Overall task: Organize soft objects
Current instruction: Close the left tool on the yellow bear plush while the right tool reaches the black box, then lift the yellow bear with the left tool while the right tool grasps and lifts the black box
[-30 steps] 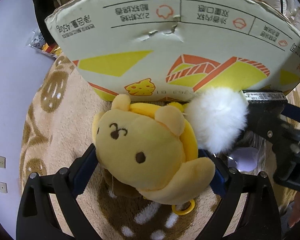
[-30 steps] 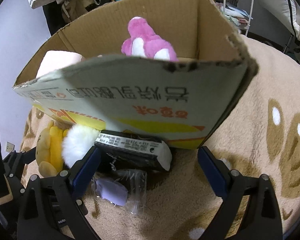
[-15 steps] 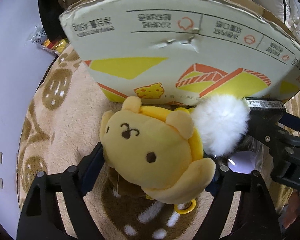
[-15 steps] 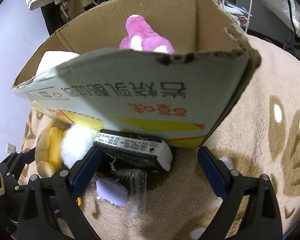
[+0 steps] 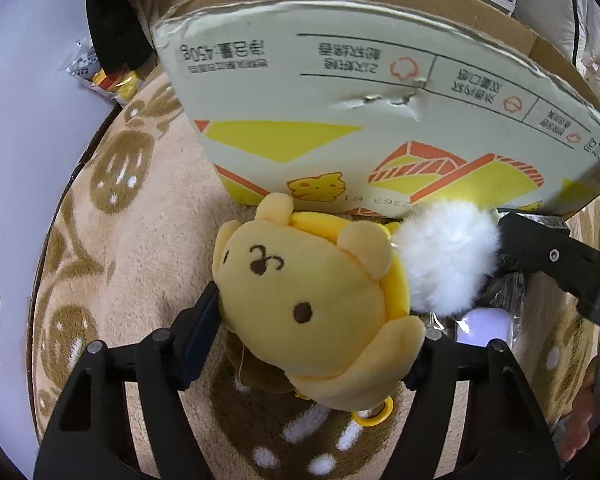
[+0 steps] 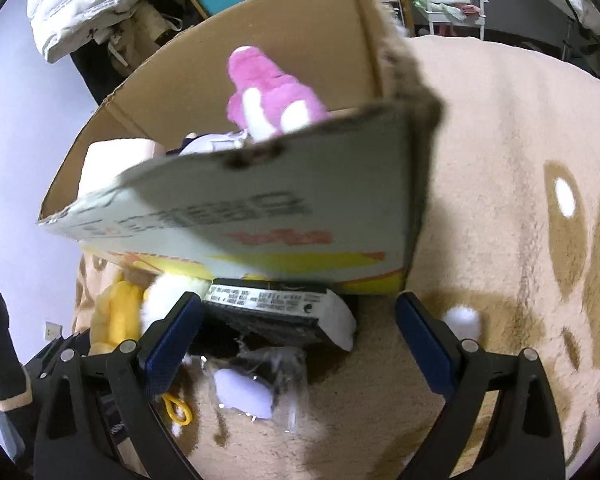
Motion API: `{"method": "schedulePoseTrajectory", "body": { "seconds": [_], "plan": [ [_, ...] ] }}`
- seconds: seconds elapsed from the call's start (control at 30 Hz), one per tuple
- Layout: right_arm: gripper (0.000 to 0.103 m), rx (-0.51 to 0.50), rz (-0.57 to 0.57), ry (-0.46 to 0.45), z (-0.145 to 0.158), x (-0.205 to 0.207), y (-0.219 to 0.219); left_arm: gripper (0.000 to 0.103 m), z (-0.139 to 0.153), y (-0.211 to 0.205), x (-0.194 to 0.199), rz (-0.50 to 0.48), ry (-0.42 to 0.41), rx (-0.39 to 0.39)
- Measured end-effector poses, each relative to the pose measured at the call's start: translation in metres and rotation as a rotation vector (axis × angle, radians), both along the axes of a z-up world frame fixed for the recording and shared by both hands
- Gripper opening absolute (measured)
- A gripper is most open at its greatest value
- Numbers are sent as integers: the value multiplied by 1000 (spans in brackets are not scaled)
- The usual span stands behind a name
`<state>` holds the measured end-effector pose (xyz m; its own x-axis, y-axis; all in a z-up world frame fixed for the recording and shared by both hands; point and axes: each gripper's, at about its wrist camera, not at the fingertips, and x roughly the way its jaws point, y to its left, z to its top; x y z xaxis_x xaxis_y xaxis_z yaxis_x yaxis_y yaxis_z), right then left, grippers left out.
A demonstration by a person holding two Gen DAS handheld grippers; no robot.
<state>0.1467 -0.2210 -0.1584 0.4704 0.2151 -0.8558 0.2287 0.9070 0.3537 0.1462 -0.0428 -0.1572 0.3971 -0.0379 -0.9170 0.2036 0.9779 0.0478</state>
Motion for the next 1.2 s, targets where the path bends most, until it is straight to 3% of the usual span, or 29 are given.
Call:
{"method": "schedulePoseTrajectory", "body": {
  "seconds": [0.4,0.5,0.67,1.2],
  "plan": [
    [101,-73,17,18,0,2,7,69,8,9,-1,15,-4,-36],
    [101,-53,-1,15,2,1,-1,68,10,11,-2,15,-7,-41],
    [83,9,-22,34,-2,-2,-12,68,13,11,-4,13,-11,-46],
    [81,25,-58,-8,15,-40,-44,68,39,14,-17,14,-97,-74]
  ]
}}
